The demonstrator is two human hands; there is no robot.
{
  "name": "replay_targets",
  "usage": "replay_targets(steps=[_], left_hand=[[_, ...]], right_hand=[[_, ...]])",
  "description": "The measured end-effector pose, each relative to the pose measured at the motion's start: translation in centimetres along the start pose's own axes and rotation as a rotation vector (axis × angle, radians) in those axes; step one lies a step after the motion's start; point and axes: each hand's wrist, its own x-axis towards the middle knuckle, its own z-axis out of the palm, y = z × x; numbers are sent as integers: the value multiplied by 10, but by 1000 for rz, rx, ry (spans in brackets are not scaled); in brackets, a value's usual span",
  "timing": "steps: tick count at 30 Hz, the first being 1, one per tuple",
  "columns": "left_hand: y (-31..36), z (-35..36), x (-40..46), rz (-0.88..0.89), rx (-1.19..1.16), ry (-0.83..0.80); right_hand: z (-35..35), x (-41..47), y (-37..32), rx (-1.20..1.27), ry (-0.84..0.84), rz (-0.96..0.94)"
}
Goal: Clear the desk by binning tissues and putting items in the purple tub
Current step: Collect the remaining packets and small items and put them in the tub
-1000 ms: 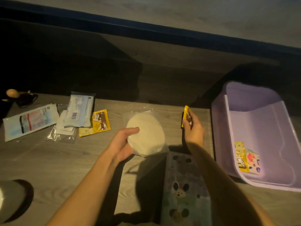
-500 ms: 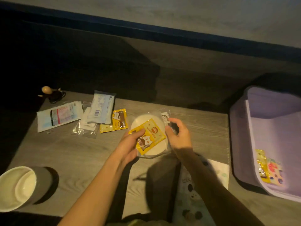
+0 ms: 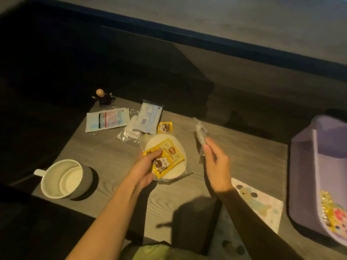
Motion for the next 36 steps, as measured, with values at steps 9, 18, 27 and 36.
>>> replay_targets(steps=[9,18,27,36], left_hand=[[-25,-20,-19,63,-90,-140],[31,-76,-20,-24,73,-17],[75,-101,-7,3,109,-32],[82,-98,-1,-45,161,-71]], right_hand=[[46,-55,-21,-504,-517,-384],[124,29,-44,-359,-124,-96],[198,74,-55,-847,-301,-76],[171,60,-63,-271,5,-109]])
